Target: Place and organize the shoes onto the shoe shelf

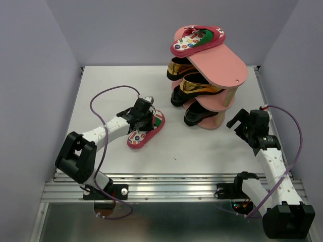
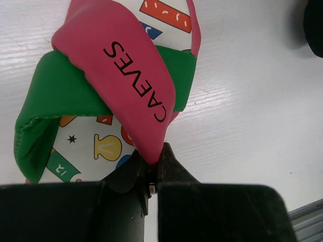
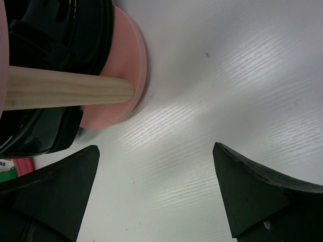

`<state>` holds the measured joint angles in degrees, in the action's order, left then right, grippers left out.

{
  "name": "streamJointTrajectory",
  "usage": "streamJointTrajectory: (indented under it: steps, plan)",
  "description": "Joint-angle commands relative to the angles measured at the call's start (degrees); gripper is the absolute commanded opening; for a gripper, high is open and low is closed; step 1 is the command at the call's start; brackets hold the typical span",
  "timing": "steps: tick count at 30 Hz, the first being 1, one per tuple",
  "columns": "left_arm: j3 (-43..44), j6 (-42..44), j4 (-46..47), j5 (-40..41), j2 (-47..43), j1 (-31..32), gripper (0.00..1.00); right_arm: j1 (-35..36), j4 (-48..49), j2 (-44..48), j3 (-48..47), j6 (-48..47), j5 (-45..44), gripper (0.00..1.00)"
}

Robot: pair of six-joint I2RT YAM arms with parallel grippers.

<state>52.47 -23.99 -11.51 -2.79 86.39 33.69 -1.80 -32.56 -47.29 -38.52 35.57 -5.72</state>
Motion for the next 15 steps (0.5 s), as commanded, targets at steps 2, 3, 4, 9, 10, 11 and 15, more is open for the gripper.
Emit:
streamJointTrajectory:
  steps: [2,3,4,9,10,11,15]
  plan:
    - [8.3,1.7,-3.6,4.1,-8.0,0.3,0.00,-0.1,2.1,0.4,-0.7,-0.7,0.4,1.00]
    - [9.3,2.9,-4.2,4.2,-9.4,0.3,0.00,-0.1,2.1,0.4,-0.7,-0.7,0.4,1.00]
    - [11.7,3.3,-5.2,4.3,-10.0,0.3,0.00,-0.1,2.1,0.4,-0.6,-0.7,0.4,1.00]
    - [19.0,8.4,-11.1,3.4,-15.0,0.3,0.00,-0.1,2.1,0.3,-0.9,-0.9,0.2,1.00]
    - [21.1,9.1,-11.5,3.1,-15.9,0.3,0.00,-0.1,2.1,0.3,-1.0,-0.9,0.2,1.00]
    - [22.1,9.7,-12.0,2.8,-16.8,0.3,0.00,-0.1,2.1,0.3,-1.0,-1.0,0.1,1.00]
    - [27.1,11.9,-10.1,-2.0,-22.3,0.3,0.00,-0.1,2.5,-0.1,-0.7,-0.7,0.5,1.00]
